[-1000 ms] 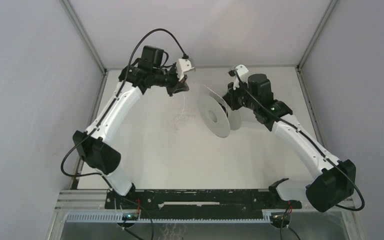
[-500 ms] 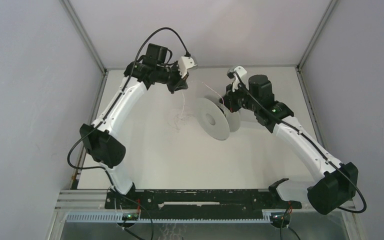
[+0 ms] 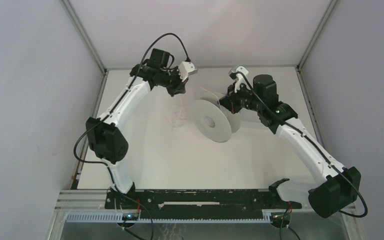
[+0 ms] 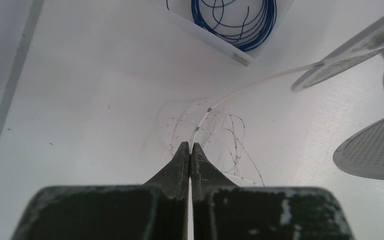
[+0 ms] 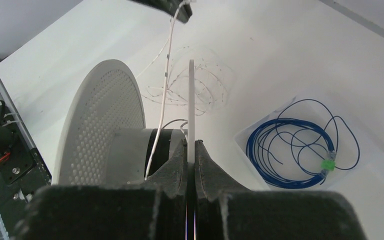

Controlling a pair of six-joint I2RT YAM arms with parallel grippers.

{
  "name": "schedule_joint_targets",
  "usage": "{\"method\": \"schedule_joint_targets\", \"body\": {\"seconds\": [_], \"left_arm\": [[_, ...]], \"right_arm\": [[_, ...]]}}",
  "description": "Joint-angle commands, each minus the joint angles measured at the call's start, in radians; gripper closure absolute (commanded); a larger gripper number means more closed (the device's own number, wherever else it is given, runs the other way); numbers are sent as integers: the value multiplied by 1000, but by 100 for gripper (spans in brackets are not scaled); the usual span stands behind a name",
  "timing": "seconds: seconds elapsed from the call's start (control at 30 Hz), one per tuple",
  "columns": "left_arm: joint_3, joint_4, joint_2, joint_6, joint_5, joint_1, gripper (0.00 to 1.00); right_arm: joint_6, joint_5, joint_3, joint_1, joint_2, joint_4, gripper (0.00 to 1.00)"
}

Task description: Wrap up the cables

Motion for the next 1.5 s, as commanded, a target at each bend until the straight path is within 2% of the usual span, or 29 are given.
{"method": "schedule_joint_targets", "body": {"seconds": [0.0,0.2,0.6,0.9,1.47], "left_arm": [[-84,57,-38,20,-11,15,100],[-189,114,-63,19,-4,31,100],[-300,178,-53,-11,-14,31,100],[-432,259,-96,-56,10,30,100],[-627,483,-159,-204,29,-19,100]], "right_arm": [[28,-48,12,-23,-58,116,100],[60,-74,19,-61,-65,129,100],[123,-136,67,-120,-52,137,100],[190,-77,127,-160,-15,130,100],[456,39,212,-274,106,109,100]]}}
